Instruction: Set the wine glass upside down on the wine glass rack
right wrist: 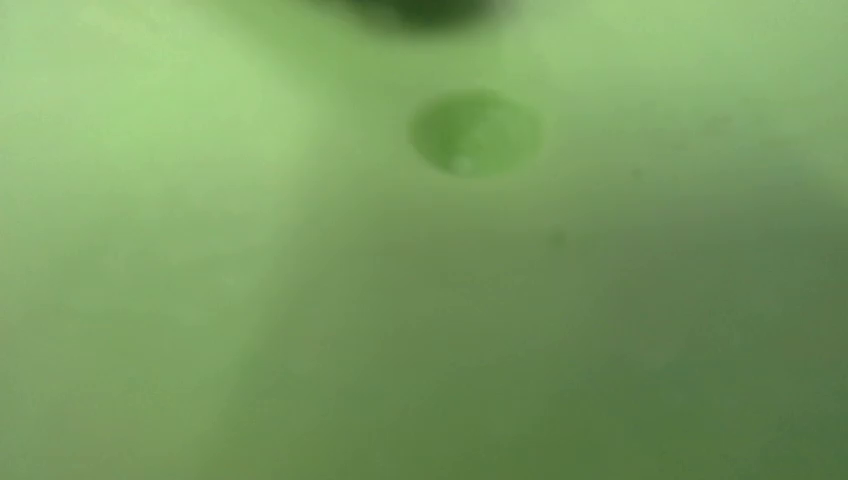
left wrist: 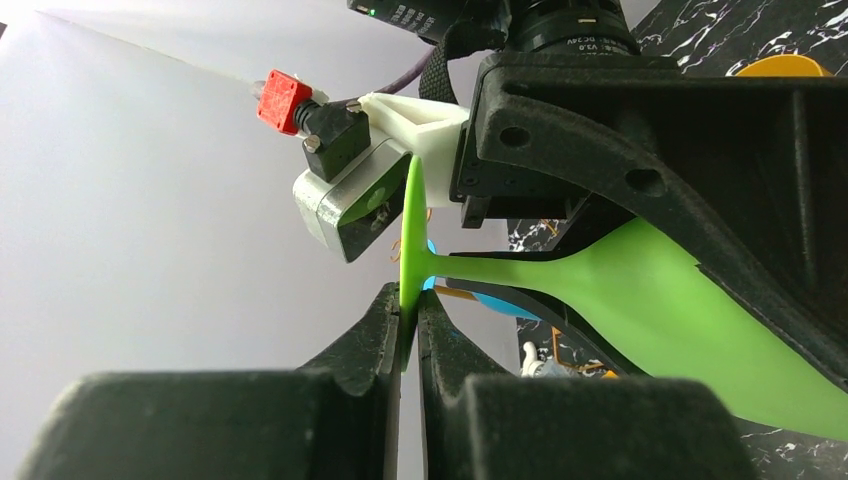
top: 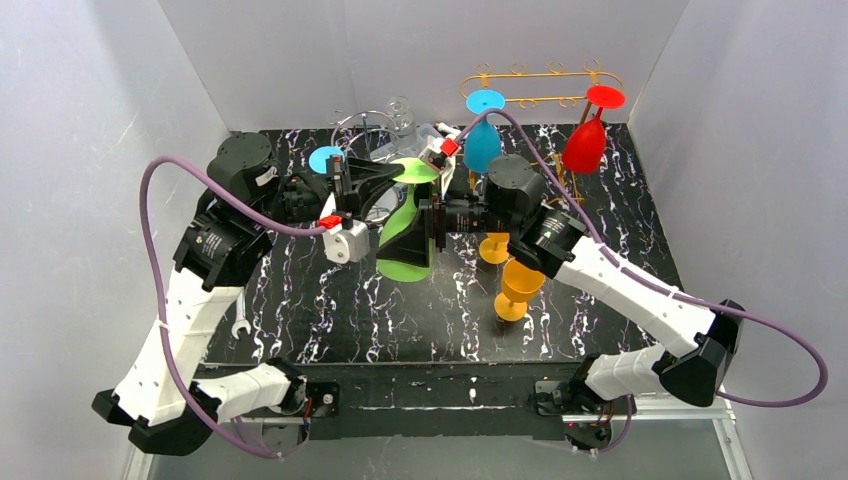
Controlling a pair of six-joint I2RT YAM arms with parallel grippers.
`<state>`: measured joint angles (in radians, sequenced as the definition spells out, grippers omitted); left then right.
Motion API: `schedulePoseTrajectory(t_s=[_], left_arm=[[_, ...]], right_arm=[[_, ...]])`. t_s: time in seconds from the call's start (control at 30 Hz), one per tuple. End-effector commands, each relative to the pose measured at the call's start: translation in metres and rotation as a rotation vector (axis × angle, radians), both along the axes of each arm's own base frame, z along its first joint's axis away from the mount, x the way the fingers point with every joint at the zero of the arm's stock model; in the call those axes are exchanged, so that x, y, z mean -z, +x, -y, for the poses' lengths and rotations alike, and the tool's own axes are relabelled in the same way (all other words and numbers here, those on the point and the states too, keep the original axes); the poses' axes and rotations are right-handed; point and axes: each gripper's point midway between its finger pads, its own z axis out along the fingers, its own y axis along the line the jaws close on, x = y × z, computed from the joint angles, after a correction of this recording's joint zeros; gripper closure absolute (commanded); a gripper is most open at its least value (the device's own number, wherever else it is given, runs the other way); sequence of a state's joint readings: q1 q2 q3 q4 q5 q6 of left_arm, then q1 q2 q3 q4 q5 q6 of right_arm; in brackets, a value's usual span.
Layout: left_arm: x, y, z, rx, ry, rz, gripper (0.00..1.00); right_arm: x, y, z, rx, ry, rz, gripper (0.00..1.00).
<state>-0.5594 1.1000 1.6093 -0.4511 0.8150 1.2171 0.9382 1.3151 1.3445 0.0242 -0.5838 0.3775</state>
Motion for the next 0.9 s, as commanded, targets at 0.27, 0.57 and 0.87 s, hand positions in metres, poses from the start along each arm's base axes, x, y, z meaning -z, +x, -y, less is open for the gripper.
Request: schedulePoseTrajectory(t_s=[0.27, 0.57, 0.87], left_arm=[[-0.012, 0.001, -0.007, -0.049, -0.049, 0.060, 1.00], [-0.015, 0.013, -0.020, -0.156, -0.067, 0.135, 1.00], [-0.026, 0.022, -0.024, -0.206, -0.097, 0.165, 1.00]], right_arm=[[-0.032, -0.017, 0.002, -0.031, 0.137, 0.000, 0.27], [-0.024, -0.004, 0.031, 0.159, 0.125, 0.032, 0.02], [-0.010, -0.009, 0.018, 0.086, 0.079, -0.035, 0.03]])
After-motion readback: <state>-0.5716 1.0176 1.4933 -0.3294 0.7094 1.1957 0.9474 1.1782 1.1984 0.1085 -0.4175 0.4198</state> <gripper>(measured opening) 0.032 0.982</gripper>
